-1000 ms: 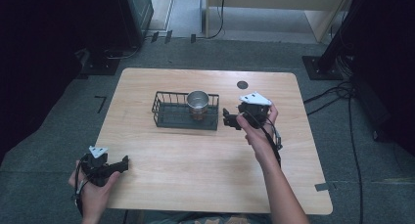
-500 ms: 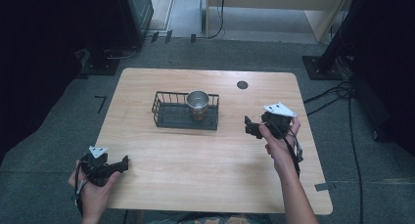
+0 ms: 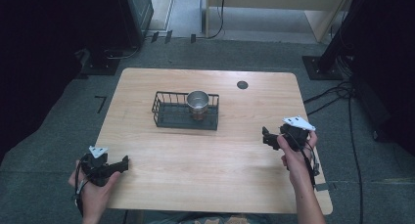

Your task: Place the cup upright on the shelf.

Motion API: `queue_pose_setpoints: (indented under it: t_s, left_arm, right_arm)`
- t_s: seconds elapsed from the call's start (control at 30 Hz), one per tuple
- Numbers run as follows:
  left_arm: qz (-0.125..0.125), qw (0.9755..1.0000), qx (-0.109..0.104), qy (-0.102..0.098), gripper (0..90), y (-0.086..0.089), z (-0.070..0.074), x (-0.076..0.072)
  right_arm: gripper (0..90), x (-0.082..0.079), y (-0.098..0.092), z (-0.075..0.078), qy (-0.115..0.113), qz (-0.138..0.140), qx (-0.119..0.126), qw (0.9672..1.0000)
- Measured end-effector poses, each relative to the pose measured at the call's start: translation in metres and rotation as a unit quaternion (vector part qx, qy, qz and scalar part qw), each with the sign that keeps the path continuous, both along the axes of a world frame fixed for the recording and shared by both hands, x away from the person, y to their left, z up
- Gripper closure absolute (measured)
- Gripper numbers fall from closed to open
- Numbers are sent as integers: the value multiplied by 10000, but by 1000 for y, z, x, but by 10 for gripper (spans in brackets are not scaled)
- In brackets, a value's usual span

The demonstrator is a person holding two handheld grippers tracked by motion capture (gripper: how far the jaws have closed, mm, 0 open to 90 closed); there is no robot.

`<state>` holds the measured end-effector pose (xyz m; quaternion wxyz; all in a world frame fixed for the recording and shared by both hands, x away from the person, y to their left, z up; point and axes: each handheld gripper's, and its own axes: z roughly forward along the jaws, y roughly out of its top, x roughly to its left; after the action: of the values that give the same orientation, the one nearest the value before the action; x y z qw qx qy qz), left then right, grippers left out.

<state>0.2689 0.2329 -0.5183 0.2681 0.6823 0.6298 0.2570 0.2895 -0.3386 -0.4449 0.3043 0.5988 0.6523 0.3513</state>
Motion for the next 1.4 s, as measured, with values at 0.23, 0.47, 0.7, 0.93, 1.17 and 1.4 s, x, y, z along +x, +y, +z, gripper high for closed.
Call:
queue_pose_setpoints:
  t_s: [0.23, 0.47, 0.7, 0.93, 1.17, 1.4]
  left_arm:
    - [0, 10000, 0, 0, 0, 0, 0, 0]
    - [0, 10000, 0, 2, 0, 0, 0, 0]
    - [2, 10000, 0, 0, 0, 0, 0, 0]
    - [0, 10000, 1, 2, 0, 0, 0, 0]
    - [-1, 10000, -1, -1, 0, 0, 0, 0]
    - [3, 10000, -4, -4, 0, 0, 0, 0]
  right_arm:
    - [26, -14, -26, -23, 230, -284, -2, 9993]
    - [26, -31, -48, -48, 487, -544, 23, 9973]
    - [26, -46, -63, -69, 660, -747, 74, 9950]
    - [22, -61, -74, -83, 836, -863, 11, 9928]
    - [7, -78, -80, -84, 830, -868, 23, 9928]
    - [0, -87, -84, -84, 866, -813, 24, 9929]
